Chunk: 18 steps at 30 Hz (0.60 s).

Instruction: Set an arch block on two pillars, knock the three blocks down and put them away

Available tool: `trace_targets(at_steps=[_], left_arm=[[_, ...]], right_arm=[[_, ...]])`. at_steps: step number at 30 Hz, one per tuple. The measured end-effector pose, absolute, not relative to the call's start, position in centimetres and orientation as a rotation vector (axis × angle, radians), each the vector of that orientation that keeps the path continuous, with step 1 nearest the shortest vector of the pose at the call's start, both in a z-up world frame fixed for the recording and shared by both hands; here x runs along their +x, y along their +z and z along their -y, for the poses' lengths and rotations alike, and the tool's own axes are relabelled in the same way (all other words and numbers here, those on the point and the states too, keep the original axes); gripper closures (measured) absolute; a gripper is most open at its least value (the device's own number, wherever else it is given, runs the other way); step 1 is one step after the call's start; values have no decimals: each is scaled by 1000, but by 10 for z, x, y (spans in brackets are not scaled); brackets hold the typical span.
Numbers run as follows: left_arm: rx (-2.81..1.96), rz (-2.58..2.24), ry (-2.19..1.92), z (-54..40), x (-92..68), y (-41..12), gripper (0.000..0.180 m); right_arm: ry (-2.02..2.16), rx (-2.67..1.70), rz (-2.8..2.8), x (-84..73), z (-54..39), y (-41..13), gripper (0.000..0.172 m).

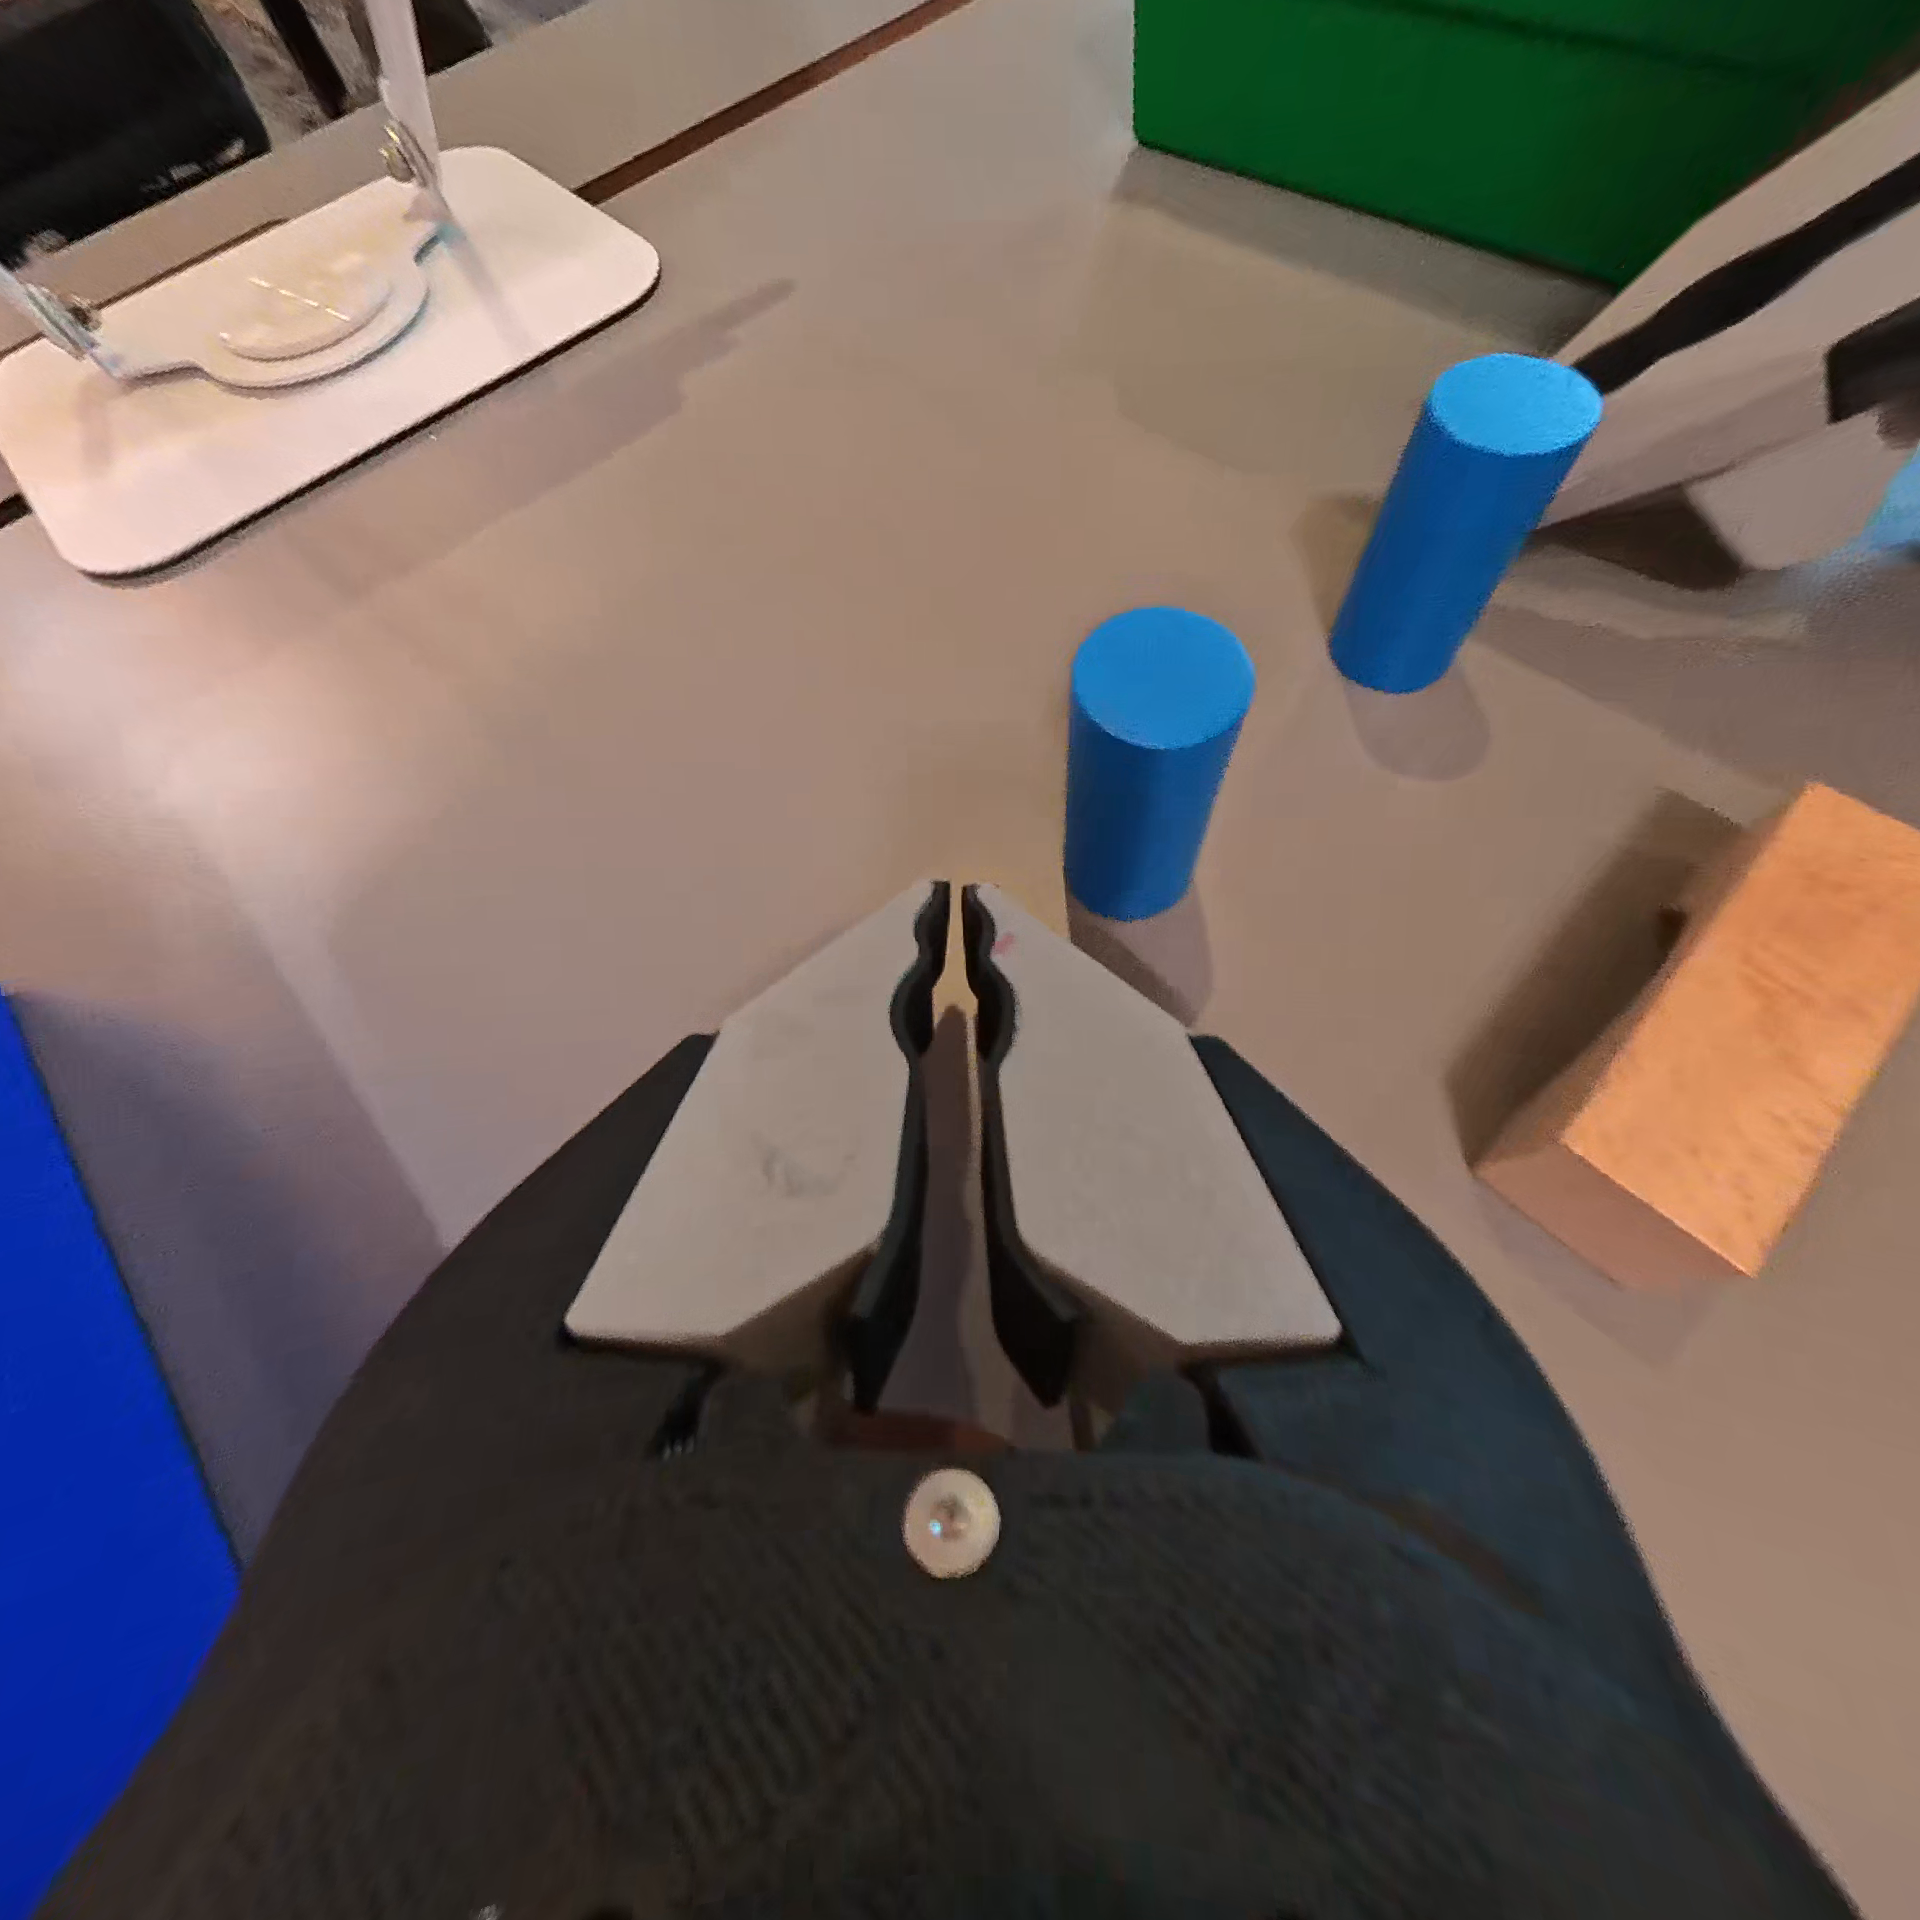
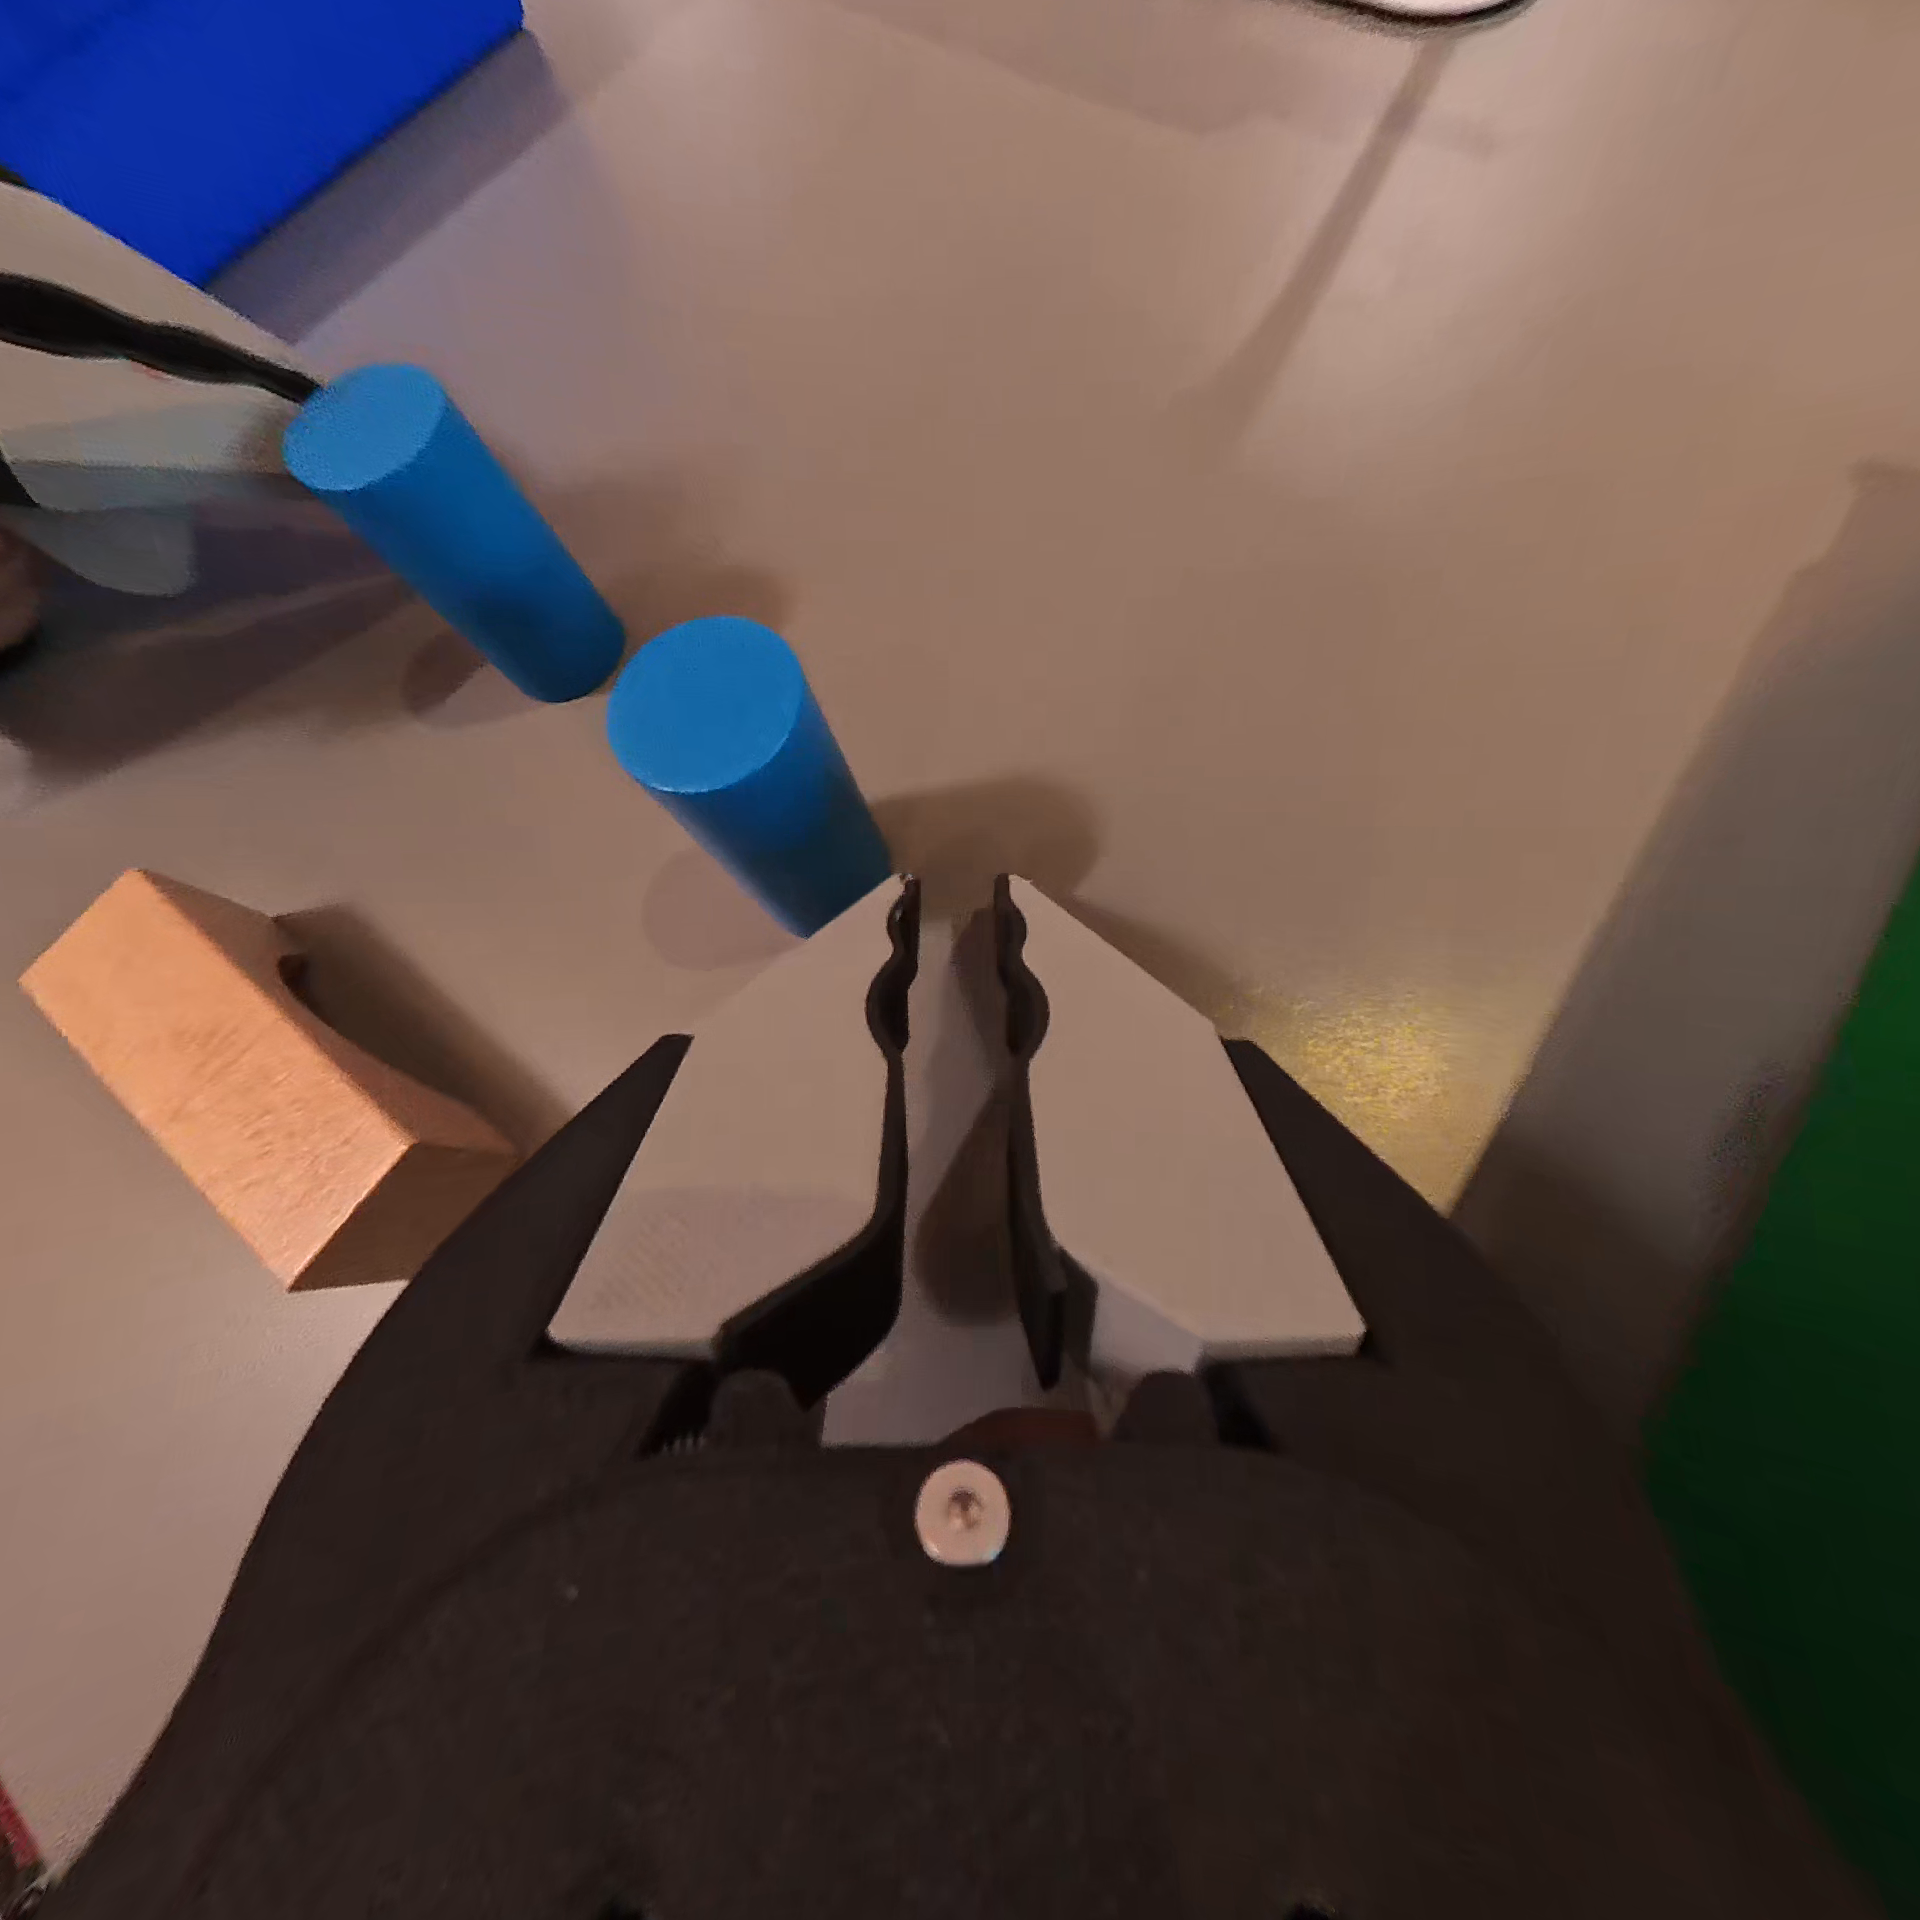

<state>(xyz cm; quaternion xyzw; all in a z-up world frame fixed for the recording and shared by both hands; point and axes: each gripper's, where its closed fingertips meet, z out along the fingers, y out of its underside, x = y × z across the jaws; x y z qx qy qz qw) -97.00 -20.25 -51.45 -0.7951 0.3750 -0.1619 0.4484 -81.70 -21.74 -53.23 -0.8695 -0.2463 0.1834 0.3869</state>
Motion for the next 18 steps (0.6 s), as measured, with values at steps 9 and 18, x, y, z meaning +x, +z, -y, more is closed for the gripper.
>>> trace_targets(at_steps=[9, 18], left_arm=[[-2012, -906, -518, 205, -968, -518, 180], [-1971, -919, -497, 210, -967, -514, 180]], right_arm=[[441, -2235, 674, -825, 221, -540, 157], [438, -2220, 676, -829, 221, -537, 155]])
